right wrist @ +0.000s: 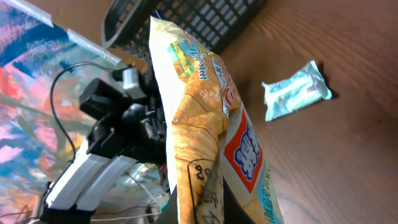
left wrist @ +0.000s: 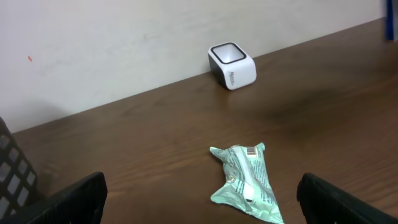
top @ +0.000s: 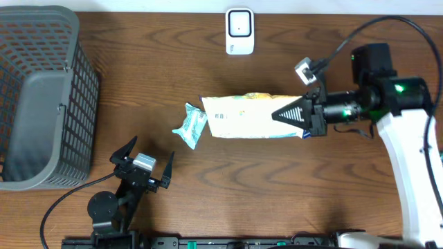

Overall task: Scan the item barcode
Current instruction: 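Lift the yellow bag and swing it toward the back right, then hold the yellow bag's barcode before the scanner window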

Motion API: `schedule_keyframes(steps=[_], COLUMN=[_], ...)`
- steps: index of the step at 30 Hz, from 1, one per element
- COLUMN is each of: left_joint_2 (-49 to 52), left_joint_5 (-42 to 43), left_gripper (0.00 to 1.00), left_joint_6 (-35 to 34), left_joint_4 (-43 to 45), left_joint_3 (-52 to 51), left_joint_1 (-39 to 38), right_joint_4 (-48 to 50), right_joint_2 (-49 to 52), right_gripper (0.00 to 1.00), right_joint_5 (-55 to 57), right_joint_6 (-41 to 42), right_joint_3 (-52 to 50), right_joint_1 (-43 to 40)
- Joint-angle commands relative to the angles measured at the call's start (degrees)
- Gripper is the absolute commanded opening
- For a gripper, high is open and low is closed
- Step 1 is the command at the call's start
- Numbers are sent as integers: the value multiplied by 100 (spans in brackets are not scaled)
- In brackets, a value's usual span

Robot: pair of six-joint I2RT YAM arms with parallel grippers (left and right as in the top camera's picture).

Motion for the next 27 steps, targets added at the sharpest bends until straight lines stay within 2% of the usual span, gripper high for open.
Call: schedule_keyframes(steps=[1,8,13,16,20,23,27], left_joint_2=[-20,-20,-20,-20,-20,-20,-20], left_joint_5=[74,74,74,74,74,74,74], left_gripper=[98,98,98,98,98,98,98], left_joint_6=[74,76,74,76,76,76,76], left_joint_4=[-192,-192,-190,-192,-192,-192,-192], left_joint_3=[-120,-120,-120,-120,-120,-120,-120], left_joint_1=[-24,-24,-24,-24,-24,-24,-24], right_joint_4=[-57,-68,203,697,1432,2046,3036], right_joint_2=[-369,-619,-614,-614,-610,-533,-264], right_gripper=[1,1,1,1,1,2,2], right_joint_5=[-372,-313,369,1869,4933,6196,7088], right_joint_6=[111,170,916,2079,3615,3685,3458], right_joint_3=[52,52,52,50,50,50,50], right_joint_1=[17,17,20,52,354,699,1025])
